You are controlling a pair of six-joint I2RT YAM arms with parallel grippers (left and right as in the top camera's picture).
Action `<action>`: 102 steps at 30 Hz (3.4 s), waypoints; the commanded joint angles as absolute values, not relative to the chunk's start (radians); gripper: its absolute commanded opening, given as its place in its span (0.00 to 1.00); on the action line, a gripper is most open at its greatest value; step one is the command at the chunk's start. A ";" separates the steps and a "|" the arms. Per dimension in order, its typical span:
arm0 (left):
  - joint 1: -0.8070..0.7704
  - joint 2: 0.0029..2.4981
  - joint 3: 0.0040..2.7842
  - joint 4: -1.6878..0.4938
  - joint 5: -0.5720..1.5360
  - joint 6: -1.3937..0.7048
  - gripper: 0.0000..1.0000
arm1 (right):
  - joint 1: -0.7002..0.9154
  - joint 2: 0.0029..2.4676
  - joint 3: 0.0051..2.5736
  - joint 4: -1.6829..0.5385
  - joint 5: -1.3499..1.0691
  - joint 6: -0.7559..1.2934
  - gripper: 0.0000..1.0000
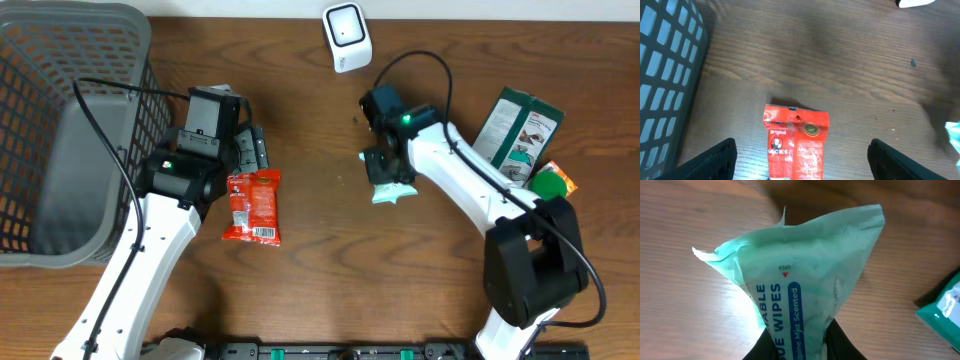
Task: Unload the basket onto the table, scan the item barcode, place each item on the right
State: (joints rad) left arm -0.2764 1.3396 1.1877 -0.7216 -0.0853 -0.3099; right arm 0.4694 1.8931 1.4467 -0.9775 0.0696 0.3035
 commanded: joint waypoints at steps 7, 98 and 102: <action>-0.273 1.334 1.187 -0.721 -0.098 -0.303 0.84 | 0.463 1.863 1.770 -1.013 -0.065 0.305 0.01; -0.273 1.334 1.187 -0.721 -0.098 -0.304 0.84 | 0.141 2.114 2.107 -1.616 0.293 0.331 0.01; -0.273 1.334 1.187 -0.721 -0.098 -0.303 0.84 | 0.132 2.113 1.915 -1.517 0.395 0.337 0.01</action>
State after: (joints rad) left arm -0.2764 1.3396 1.1877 -0.7216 -0.0853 -0.3099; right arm 0.1471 2.1078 2.0338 -1.5593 0.2363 0.3031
